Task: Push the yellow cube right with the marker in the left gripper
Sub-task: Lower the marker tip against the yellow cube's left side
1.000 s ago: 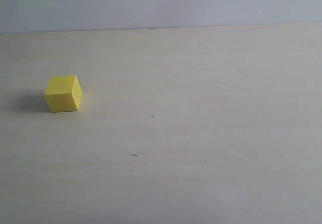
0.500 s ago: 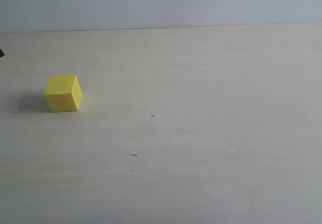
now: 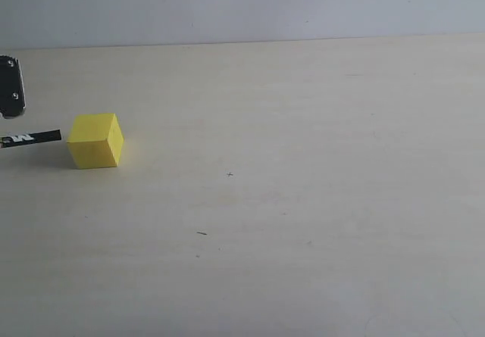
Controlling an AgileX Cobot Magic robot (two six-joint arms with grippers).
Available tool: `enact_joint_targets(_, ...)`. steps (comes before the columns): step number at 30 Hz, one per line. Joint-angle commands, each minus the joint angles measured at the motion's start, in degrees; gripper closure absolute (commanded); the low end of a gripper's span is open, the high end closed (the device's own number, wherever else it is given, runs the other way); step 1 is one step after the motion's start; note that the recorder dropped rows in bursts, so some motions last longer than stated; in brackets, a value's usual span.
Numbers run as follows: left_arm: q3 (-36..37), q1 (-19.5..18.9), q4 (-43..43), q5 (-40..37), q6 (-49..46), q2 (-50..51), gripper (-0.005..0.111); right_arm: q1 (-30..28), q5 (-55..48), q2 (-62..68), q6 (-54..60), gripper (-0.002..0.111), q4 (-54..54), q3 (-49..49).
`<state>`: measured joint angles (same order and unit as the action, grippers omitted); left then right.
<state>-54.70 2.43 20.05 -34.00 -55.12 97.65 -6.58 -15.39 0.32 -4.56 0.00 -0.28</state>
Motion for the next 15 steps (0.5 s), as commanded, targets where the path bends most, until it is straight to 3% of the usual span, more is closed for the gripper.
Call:
enact_joint_targets(1,-3.3,-3.2,-0.4,2.8,-2.9,0.8,0.107,-0.1,0.5,0.3,0.0,0.108,0.0,0.3)
enact_joint_targets(4,-5.5,-5.5,-2.2,2.3,-8.0,0.8,0.107,-0.1,0.5,1.5,0.0,0.108,0.0,0.3)
enact_joint_targets(9,-5.9,-7.1,-14.7,-1.1,-28.1,1.7,0.107,-0.1,0.5,1.7,0.0,0.108,0.0,0.3)
enact_joint_targets(15,-7.8,-8.5,-16.7,-3.3,-32.7,5.3,0.107,-0.1,0.5,1.7,0.0,0.108,0.0,0.3)
